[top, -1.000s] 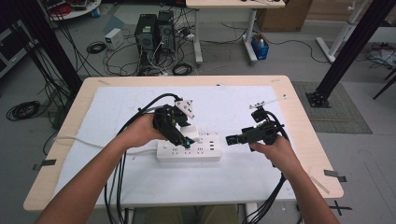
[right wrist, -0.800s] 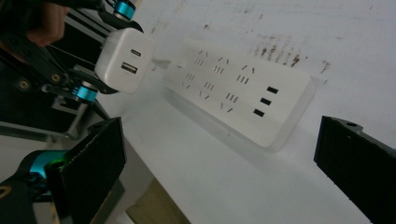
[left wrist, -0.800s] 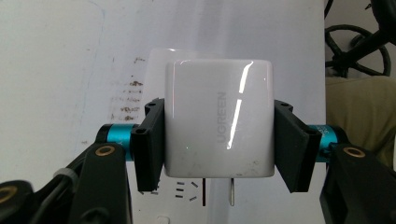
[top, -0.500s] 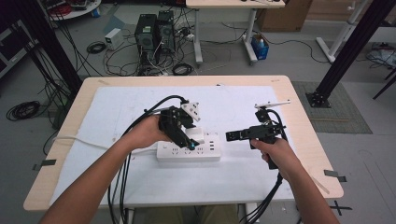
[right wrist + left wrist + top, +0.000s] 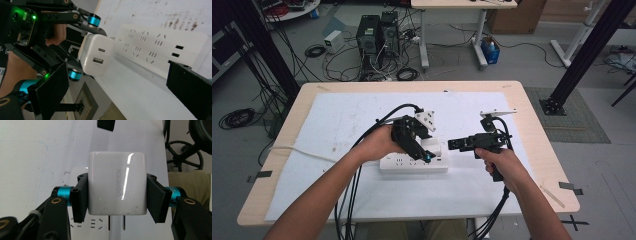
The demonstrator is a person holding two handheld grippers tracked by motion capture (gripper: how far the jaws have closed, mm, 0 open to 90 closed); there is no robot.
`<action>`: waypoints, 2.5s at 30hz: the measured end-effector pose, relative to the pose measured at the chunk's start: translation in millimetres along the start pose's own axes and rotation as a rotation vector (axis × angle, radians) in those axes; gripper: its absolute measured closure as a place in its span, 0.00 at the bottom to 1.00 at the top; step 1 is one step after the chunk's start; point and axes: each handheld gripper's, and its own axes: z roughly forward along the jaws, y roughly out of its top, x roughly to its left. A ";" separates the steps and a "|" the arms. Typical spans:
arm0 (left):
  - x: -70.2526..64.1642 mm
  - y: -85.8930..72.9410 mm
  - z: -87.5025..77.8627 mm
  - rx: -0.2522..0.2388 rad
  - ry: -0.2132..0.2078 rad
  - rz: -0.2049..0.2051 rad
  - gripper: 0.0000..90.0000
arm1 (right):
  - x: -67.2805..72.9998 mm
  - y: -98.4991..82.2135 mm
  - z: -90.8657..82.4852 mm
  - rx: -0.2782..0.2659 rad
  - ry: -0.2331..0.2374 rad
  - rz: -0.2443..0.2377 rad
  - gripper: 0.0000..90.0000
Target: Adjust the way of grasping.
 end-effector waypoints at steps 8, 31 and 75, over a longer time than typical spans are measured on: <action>-3.1 8.2 8.3 -0.031 -0.007 0.021 0.47 | 2.7 2.2 6.2 0.002 0.017 0.007 0.04; -9.3 20.0 14.3 -0.075 0.027 0.081 0.47 | -2.0 2.1 15.7 0.011 0.128 0.116 0.40; 19.6 -73.4 -49.9 0.235 0.067 -0.225 0.22 | -4.7 17.2 -45.1 0.033 -0.325 -0.138 0.69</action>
